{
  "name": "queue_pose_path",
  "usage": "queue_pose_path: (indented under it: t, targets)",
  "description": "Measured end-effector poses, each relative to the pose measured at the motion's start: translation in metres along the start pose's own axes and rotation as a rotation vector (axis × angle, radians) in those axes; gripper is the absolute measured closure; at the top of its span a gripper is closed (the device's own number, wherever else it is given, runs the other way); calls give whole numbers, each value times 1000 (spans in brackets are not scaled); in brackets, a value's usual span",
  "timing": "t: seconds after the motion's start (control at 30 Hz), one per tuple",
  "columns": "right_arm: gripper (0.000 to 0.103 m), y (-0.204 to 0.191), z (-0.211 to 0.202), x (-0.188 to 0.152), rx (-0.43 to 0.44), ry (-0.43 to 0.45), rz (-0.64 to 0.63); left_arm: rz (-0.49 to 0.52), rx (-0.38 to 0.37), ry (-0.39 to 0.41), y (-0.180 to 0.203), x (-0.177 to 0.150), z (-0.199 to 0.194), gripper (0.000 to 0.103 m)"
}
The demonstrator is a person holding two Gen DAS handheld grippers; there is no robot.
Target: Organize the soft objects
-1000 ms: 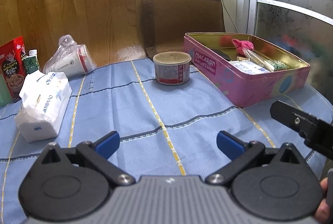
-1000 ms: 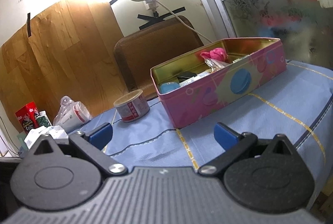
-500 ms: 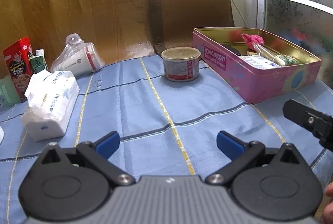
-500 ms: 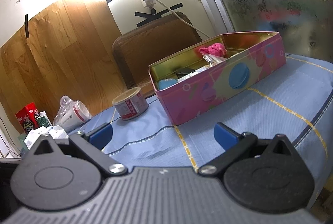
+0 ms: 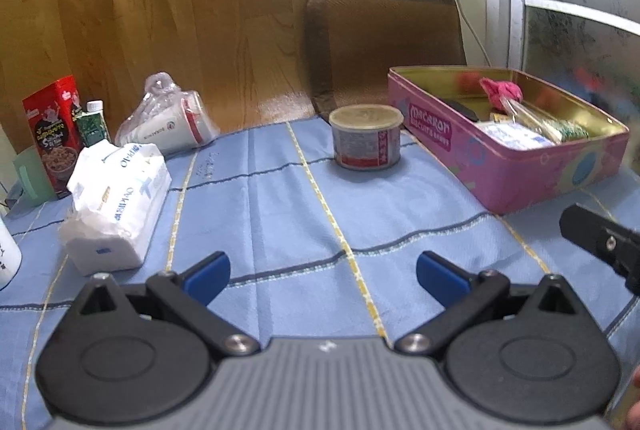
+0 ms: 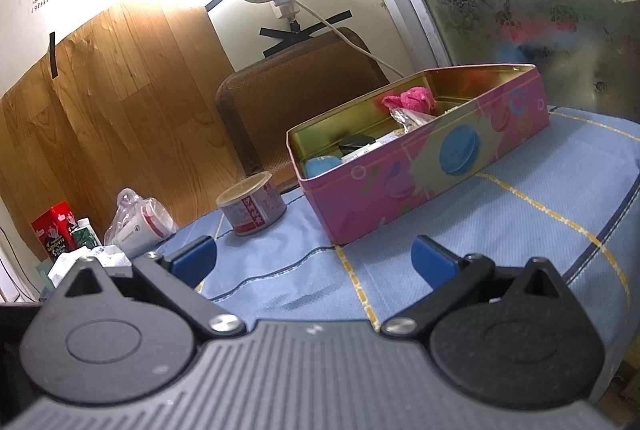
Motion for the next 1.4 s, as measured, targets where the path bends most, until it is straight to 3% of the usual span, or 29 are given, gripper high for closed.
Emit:
queue_pose_path:
  t: [0.43, 1.0, 1.4]
  targets:
    - [0, -2, 0, 2, 6, 5, -10, -58, 109, 46, -12, 5, -11, 0]
    - [0, 4, 3, 4, 8, -2, -2, -45, 39, -33, -6, 3, 0, 0]
    - [0, 7, 3, 2, 3, -6, 8, -21, 32, -42, -4, 1, 3, 0]
Point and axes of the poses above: each gripper's, at about its wrist camera, not at the fingertips, and z roughly the way its jaws point, y to its right, x to its top, the point moved 1 cm from there along z, roughly the way its jaws point, and after that the axes turned 11 degrees about z, right-handed, at the moved point
